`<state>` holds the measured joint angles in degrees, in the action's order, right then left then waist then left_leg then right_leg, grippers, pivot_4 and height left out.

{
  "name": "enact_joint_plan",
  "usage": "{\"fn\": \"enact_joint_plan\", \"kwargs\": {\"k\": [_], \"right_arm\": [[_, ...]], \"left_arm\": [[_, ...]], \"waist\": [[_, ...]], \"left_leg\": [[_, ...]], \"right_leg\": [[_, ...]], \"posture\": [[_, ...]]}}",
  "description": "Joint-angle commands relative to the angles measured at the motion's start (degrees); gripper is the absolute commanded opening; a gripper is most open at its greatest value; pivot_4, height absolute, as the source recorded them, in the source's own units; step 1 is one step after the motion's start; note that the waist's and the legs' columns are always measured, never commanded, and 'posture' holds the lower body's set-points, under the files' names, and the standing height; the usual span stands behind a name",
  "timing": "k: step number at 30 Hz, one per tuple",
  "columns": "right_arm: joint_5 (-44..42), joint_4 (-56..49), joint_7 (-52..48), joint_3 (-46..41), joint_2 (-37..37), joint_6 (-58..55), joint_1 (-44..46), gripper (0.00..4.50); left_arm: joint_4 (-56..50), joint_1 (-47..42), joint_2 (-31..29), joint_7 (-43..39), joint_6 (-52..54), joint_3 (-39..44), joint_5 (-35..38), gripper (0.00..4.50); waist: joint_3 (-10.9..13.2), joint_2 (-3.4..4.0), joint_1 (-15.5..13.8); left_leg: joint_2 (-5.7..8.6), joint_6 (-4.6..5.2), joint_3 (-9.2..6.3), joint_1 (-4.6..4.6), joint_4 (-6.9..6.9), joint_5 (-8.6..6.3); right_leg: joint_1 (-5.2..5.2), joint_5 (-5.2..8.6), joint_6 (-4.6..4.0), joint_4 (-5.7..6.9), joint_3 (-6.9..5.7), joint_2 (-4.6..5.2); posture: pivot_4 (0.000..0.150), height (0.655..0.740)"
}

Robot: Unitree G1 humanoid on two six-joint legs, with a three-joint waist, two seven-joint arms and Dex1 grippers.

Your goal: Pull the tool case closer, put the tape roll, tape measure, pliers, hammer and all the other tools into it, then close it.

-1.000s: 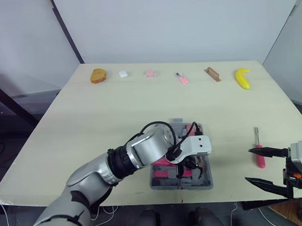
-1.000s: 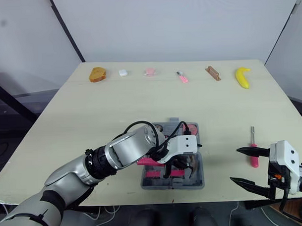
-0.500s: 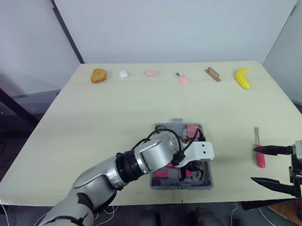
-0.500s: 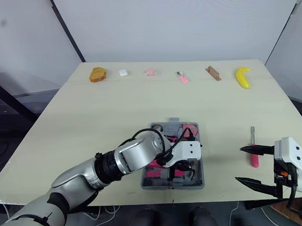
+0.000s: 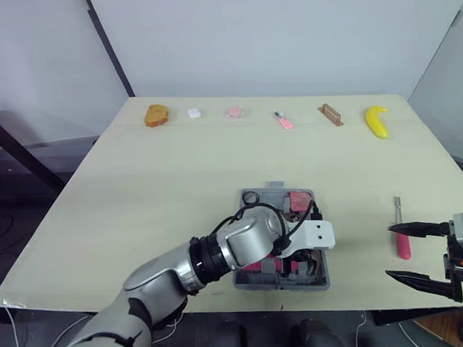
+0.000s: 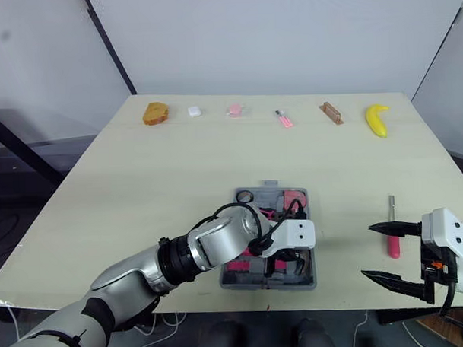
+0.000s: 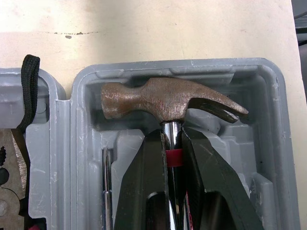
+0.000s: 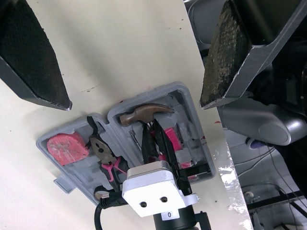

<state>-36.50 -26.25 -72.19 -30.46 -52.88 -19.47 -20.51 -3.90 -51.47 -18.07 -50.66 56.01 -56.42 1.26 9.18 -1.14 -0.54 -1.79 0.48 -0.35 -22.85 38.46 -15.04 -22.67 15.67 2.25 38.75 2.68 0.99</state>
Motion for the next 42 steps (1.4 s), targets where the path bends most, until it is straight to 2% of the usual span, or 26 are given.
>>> {"fn": "enact_joint_plan", "kwargs": {"k": [1, 3, 6, 13, 16, 18, 21, 22, 23, 25, 28, 35, 40, 42], "right_arm": [[-0.9, -1.4, -0.1, -1.8, -0.3, 0.2, 0.2, 4.50], [-0.8, -1.5, 0.1, -1.6, -0.1, 0.2, 0.3, 4.50], [-0.6, -1.4, 0.2, -1.3, 0.1, 0.3, 0.4, 4.50], [-0.4, -0.8, 0.4, -0.8, 0.3, 0.6, 0.9, 4.50], [-0.2, -0.3, 0.6, 0.1, 0.3, 0.6, 2.1, 4.50], [0.0, 0.1, 0.8, 0.7, 0.4, 0.7, 3.0, 4.50], [0.5, 0.6, 1.2, 1.4, 0.8, 1.1, 4.0, 4.50], [0.6, 0.6, 1.4, 1.6, 0.9, 1.1, 4.2, 4.50], [0.7, 0.6, 1.5, 1.7, 0.9, 1.1, 4.3, 4.50], [0.7, 0.6, 1.8, 2.0, 1.0, 1.2, 4.4, 4.50], [0.9, 0.4, 2.1, 2.2, 1.2, 1.1, 4.6, 4.50], [0.5, -0.3, 2.9, 1.5, 1.0, 0.5, 4.3, 4.50], [0.0, -1.3, 3.4, 1.6, 0.7, -0.8, 3.8, 4.50], [0.0, -1.3, 3.3, 1.9, 0.6, -1.1, 3.8, 4.50]], "left_arm": [[1.0, 0.2, 0.0, -0.7, -1.2, -0.7, -1.6, 0.49], [1.3, -0.1, -0.2, -1.3, -2.0, 0.3, -1.7, 1.52], [0.4, -0.4, -1.5, -3.0, -4.0, 3.4, -1.0, 2.74], [-3.1, 0.8, -7.0, -10.7, -8.1, 16.3, 6.9, 2.74], [-1.4, 5.7, -8.4, -14.6, -15.9, 25.8, 13.3, 2.74], [0.4, 7.7, -9.8, -17.3, -17.3, 27.9, 14.9, 2.74], [3.6, 12.4, -9.8, -18.0, -26.2, 29.5, 13.9, 2.74], [4.9, 13.7, -9.3, -17.4, -28.2, 29.7, 13.2, 2.36], [6.3, 14.7, -8.9, -17.2, -29.6, 29.6, 12.6, 2.23], [9.2, 16.5, -8.2, -17.3, -34.2, 28.7, 10.7, 1.26], [13.6, 18.1, -6.4, -17.0, -39.6, 28.1, 8.6, 0.17], [22.3, 19.0, -4.2, -16.5, -49.6, 26.4, 2.2, 0.08], [29.2, 22.2, -7.5, -16.3, -60.2, 19.6, -8.2, 0.08], [30.4, 23.5, -8.0, -15.7, -63.1, 18.5, -10.3, 0.08]], "waist": [[0.0, 0.00, -0.2], [0.0, 0.00, -0.2], [0.0, 0.00, 0.0], [0.0, 0.04, 0.1], [0.0, 0.06, 0.2], [0.0, 0.06, 0.4], [0.0, 0.07, 0.3], [0.0, 0.07, 0.3], [0.0, 0.06, 0.0], [0.0, 0.06, -0.3], [0.0, 0.06, -0.3], [0.0, 0.06, -0.1], [-0.1, 0.09, -0.1], [-0.4, 0.10, -0.1]], "left_leg": [[0.00, 0.00, 0.00, 0.00, 0.01, 0.00], [0.00, 0.00, 0.00, 0.00, 0.01, 0.00], [-0.01, 0.00, -0.03, 0.00, 0.00, 0.00], [-0.03, 0.00, -0.03, 0.00, 0.00, 0.00], [-0.03, 0.00, 0.00, 0.00, 0.00, 0.00], [-0.06, -0.01, -0.02, 0.02, 0.00, 0.00], [-0.05, 0.00, -0.01, 0.04, 0.01, 0.01], [-0.05, 0.00, 0.00, 0.04, 0.01, 0.00], [-0.04, 0.00, 0.01, 0.03, 0.02, 0.00], [-0.03, 0.00, 0.01, 0.00, 0.06, 0.00], [-0.02, 0.00, 0.01, -0.01, 0.07, 0.00], [-0.02, 0.00, 0.00, 0.00, 0.07, 0.00], [-0.02, 0.00, 0.00, 0.06, 0.06, 0.00], [-0.03, 0.00, 0.00, 0.17, 0.04, 0.00]], "right_leg": [[0.00, 0.00, 0.00, 0.00, 0.00, 0.00], [0.00, 0.00, 0.00, 0.01, 0.00, 0.00], [0.00, 0.00, -0.01, 0.01, -0.01, -0.02], [-0.03, 0.01, -0.01, 0.05, -0.02, -0.02], [-0.03, 0.01, -0.01, 0.04, 0.00, -0.01], [-0.03, 0.00, -0.02, 0.05, 0.00, -0.01], [-0.03, 0.00, -0.02, 0.08, -0.03, -0.02], [-0.01, 0.00, -0.02, 0.07, -0.02, -0.01], [-0.01, 0.00, -0.02, 0.06, -0.02, 0.00], [-0.01, 0.00, -0.01, 0.06, -0.03, 0.00], [-0.01, 0.00, -0.01, 0.06, -0.03, 0.01], [-0.01, -0.01, -0.02, 0.08, -0.02, -0.01], [0.04, -0.01, -0.02, 0.08, -0.02, -0.01], [0.14, 0.00, -0.02, 0.07, -0.01, -0.01]], "posture": [[0.150, 0.7400], [0.150, 0.7400], [0.150, 0.7400], [0.150, 0.7400], [0.150, 0.7400], [0.150, 0.7400], [0.150, 0.7400], [0.150, 0.7400], [0.150, 0.7400], [0.150, 0.7400], [0.150, 0.7400], [0.150, 0.7400], [0.150, 0.7400], [0.150, 0.7400]]}}
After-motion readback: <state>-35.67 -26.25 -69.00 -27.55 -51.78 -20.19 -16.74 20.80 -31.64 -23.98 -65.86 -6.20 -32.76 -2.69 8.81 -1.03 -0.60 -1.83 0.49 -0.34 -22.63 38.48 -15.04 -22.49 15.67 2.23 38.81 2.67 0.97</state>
